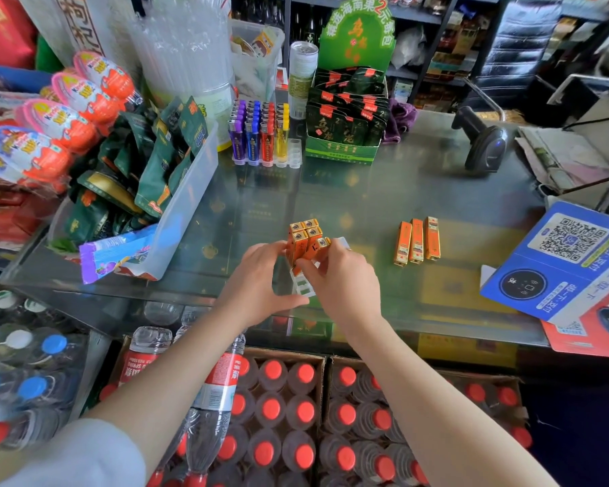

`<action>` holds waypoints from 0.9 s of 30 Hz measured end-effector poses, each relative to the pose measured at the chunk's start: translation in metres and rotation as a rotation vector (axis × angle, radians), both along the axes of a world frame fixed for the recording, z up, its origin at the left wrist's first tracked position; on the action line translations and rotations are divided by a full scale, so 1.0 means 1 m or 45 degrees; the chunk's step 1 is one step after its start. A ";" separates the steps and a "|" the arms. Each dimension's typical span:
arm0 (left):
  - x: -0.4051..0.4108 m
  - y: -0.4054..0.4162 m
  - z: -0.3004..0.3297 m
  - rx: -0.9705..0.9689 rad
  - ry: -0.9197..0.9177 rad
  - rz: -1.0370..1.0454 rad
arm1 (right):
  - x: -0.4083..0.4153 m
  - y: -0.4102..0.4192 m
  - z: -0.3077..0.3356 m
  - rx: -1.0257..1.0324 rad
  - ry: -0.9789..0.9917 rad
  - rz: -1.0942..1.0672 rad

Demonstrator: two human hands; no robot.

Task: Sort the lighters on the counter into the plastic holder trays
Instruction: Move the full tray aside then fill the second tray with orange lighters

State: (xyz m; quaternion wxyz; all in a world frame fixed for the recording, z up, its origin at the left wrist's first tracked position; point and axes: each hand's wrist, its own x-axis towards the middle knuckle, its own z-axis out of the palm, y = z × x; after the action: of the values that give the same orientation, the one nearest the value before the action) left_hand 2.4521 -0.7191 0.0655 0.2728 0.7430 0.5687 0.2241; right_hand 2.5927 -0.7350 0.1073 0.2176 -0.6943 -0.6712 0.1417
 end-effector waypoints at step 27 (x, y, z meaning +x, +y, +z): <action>0.025 0.021 0.004 -0.046 0.081 -0.211 | 0.157 0.048 -0.031 -0.184 -0.010 -0.582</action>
State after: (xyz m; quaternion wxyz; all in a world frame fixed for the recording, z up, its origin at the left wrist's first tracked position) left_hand 2.4776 -0.6982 0.0698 0.2855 0.7893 0.5174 0.1668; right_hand 2.7493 -0.6872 0.0767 0.1913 -0.8425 -0.4856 0.1336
